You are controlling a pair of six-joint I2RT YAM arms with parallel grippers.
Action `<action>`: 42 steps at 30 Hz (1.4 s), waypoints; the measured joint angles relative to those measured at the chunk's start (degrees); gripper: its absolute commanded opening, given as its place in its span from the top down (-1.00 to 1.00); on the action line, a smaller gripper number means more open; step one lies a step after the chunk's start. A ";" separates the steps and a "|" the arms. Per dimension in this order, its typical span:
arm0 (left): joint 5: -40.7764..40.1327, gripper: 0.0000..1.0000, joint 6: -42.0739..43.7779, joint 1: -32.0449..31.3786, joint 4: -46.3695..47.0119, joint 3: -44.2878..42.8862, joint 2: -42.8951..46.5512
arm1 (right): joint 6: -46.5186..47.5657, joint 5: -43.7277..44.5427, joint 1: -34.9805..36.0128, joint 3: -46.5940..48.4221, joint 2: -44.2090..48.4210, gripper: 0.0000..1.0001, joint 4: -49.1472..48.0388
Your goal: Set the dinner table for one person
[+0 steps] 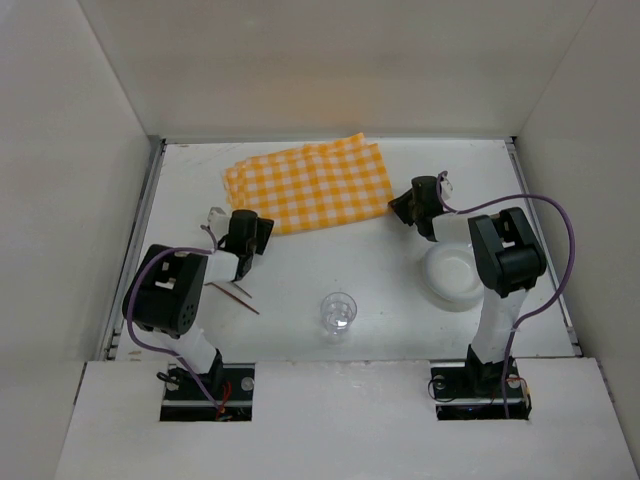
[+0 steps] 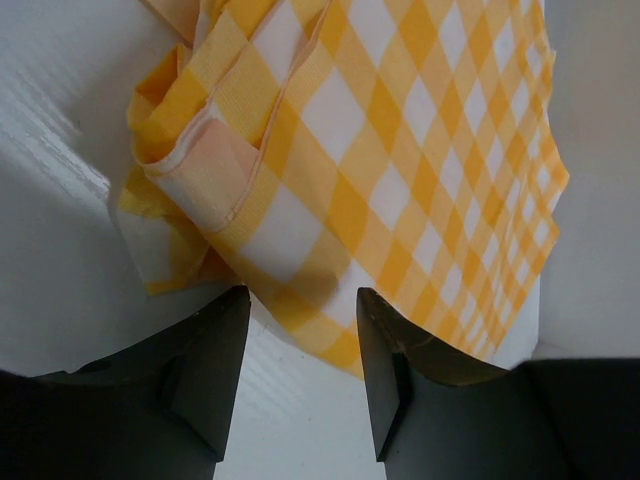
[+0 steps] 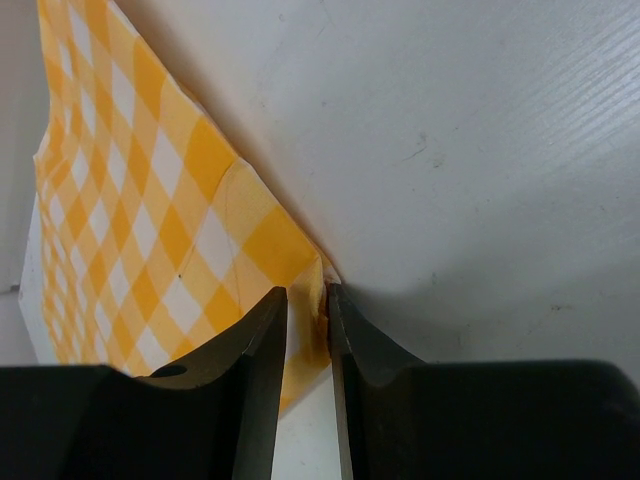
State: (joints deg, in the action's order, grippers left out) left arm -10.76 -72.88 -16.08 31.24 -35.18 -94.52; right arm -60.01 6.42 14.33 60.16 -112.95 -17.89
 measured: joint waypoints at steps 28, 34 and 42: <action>-2.67 0.23 -0.11 1.68 -2.25 -0.50 0.20 | 1.77 -1.11 -0.02 -1.16 0.44 0.32 -1.66; -2.71 0.25 0.26 2.29 -2.34 -0.72 0.17 | 1.64 -1.68 0.00 -2.19 1.14 -0.05 -3.28; -2.71 0.51 0.74 3.52 -2.32 -1.70 0.07 | 1.75 -1.75 0.09 -3.19 2.43 -0.07 -2.86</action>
State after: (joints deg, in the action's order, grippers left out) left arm -13.47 -72.14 -12.56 28.93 -36.88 -94.45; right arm -58.26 4.67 14.41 56.97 -110.52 -20.75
